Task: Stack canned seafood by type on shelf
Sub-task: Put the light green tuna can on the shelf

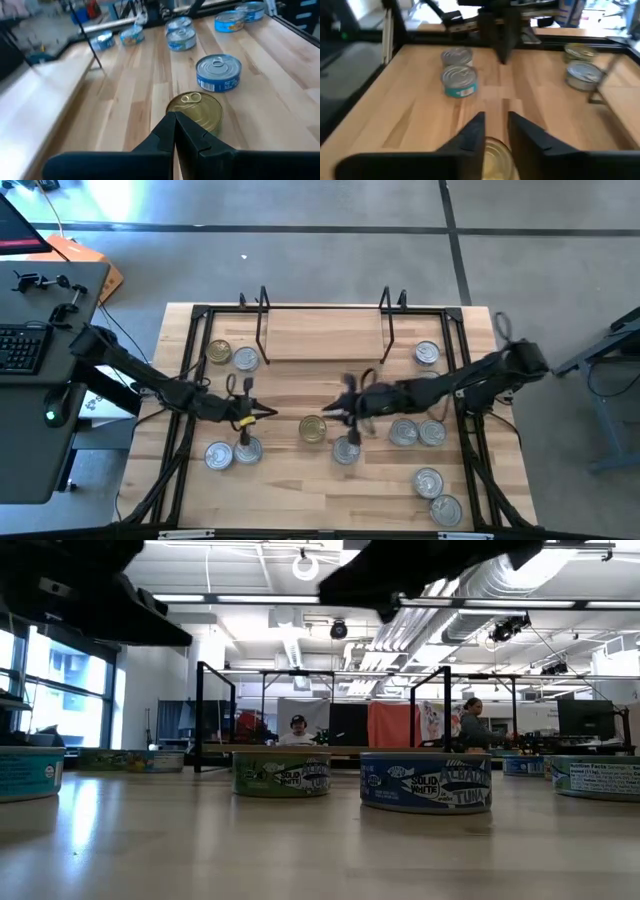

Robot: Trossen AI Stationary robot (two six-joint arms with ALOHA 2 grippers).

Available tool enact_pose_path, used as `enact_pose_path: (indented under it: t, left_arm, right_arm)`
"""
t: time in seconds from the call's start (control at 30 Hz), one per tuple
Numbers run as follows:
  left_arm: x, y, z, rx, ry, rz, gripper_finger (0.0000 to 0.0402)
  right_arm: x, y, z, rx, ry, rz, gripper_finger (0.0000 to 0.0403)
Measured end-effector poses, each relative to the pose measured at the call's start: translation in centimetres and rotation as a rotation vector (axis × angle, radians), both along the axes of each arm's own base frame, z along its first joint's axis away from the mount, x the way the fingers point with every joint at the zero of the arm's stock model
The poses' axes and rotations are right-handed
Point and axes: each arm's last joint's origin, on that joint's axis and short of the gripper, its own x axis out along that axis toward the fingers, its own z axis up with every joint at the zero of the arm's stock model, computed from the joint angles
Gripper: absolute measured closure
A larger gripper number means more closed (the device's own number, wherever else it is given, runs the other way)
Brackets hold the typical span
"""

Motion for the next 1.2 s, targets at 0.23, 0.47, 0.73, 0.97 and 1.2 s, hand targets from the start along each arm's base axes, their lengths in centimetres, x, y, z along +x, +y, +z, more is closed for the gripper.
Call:
enact_pose_path:
  t: [0.23, 0.47, 0.73, 0.97, 1.2]
  left_arm:
    - [1.6, 0.4, -0.6, -0.058, 0.046, 0.084, 0.0401]
    - [2.6, 1.4, -1.0, -0.088, 0.027, 0.155, 0.0401]
    - [3.3, 1.6, -1.8, -0.060, 0.039, 0.153, 0.0401]
    - [3.8, 1.4, -2.4, -0.037, 0.043, 0.120, 0.0401]
    - [4.0, 1.3, -2.4, -0.042, 0.027, 0.115, 0.0401]
  right_arm:
    - [3.6, 3.8, -4.6, -0.166, 0.135, 0.064, 0.0227]
    - [5.1, 5.6, -8.7, -0.259, 0.227, 0.026, 0.0229]
    - [5.2, 5.6, -10.5, -0.330, 0.284, 0.031, 0.0253]
    - [5.4, 5.2, -11.2, -0.379, 0.298, 0.042, 0.0290]
    - [5.4, 3.9, -11.5, -0.443, 0.355, -0.051, 0.0369]
